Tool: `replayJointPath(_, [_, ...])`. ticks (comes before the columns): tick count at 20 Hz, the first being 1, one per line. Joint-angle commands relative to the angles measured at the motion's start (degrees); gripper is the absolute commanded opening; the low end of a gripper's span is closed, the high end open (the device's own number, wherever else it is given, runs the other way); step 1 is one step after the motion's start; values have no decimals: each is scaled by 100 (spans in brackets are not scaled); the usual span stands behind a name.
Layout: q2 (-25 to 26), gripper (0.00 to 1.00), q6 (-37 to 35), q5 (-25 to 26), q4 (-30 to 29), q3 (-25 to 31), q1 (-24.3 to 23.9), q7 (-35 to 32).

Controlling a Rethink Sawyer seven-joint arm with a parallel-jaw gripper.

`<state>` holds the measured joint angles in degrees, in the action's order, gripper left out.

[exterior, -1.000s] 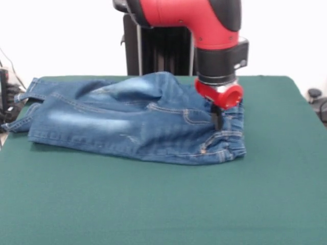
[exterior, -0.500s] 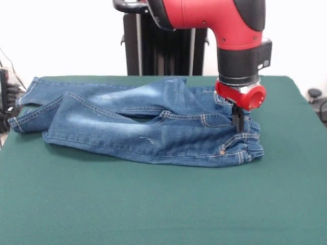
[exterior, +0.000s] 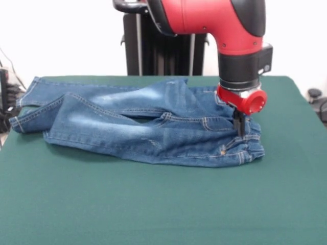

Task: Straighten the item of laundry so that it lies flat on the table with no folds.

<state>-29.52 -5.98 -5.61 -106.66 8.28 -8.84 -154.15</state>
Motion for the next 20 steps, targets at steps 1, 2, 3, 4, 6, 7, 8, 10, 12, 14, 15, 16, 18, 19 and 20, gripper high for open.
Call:
replayJointPath(1, [192,0,346,-535,-29,878,287,-1051])
replayJointPath(2, [164,0,317,-578,-38,854,329,-1078])
replayJointPath(3, [154,0,298,-631,-28,823,387,-1109])
replayJointPath(4, [159,0,307,-684,-28,831,418,-1147])
replayJointPath(6, [110,0,260,-835,-45,839,514,-1242])
replayJointPath(7, [46,0,161,-947,-57,792,605,-1308])
replayJointPath(8, [-27,0,38,-1081,-92,748,690,-1391])
replayJointPath(10, [-124,0,-148,-1345,-187,645,846,-1547])
replayJointPath(12, [-123,0,-136,-1517,-288,579,946,-1597])
replayJointPath(14, [-93,0,-23,-1614,-386,541,1013,-1569])
replayJointPath(15, [-79,0,93,-1638,-456,597,996,-1550])
replayJointPath(16, [-53,0,203,-1651,-501,642,983,-1526])
replayJointPath(18, [-56,0,371,-1691,-611,768,947,-1523])
replayJointPath(19, [-83,0,384,-1736,-649,769,982,-1534])
replayJointPath(20, [-99,0,391,-1767,-680,782,994,-1535])
